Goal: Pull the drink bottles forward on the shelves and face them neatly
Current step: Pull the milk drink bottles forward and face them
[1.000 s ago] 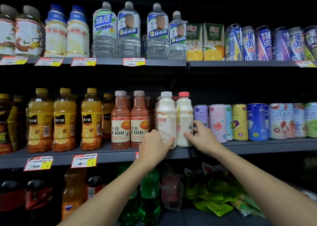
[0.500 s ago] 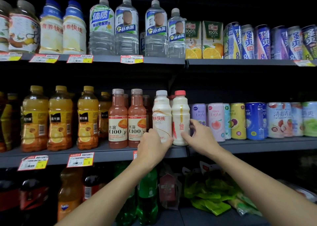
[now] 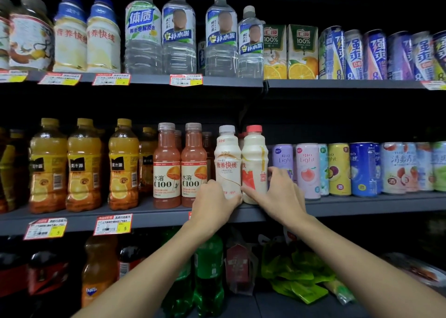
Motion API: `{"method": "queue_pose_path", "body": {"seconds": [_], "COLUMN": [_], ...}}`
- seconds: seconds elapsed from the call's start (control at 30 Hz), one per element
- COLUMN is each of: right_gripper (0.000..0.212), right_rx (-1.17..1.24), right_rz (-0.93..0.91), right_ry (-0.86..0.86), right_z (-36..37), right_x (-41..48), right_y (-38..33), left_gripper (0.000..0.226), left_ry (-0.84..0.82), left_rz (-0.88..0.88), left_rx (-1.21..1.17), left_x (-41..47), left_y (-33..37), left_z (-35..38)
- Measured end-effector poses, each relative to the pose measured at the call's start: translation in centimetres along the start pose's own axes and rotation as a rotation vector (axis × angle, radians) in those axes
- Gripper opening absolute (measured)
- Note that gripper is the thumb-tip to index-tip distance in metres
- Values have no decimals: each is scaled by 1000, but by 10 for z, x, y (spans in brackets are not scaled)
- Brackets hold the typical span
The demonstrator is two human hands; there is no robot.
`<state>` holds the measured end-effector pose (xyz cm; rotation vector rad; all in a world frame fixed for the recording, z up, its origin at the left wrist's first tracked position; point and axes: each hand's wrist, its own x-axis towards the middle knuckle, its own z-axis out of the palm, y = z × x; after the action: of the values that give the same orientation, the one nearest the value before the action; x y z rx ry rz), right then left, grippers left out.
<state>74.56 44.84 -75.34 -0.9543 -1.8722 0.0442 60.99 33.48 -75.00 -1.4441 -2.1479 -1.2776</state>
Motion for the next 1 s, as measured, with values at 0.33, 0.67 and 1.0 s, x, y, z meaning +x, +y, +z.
{"method": "queue_pose_path", "body": {"seconds": [0.33, 0.67, 1.0], "right_gripper": [32, 46, 59], "right_rx": [123, 265, 361], "right_rz": [-101, -95, -109], "right_ry": [-197, -103, -126], "right_z": [9, 8, 8], "right_x": [13, -1, 6], "right_y": [15, 15, 27], "left_gripper": [50, 44, 46], "left_ry": [92, -48, -54], "left_rz": [7, 2, 31], "left_rx": [127, -3, 59], "left_x": [1, 3, 8], "left_y": [6, -6, -9], "left_z": [5, -2, -3]}}
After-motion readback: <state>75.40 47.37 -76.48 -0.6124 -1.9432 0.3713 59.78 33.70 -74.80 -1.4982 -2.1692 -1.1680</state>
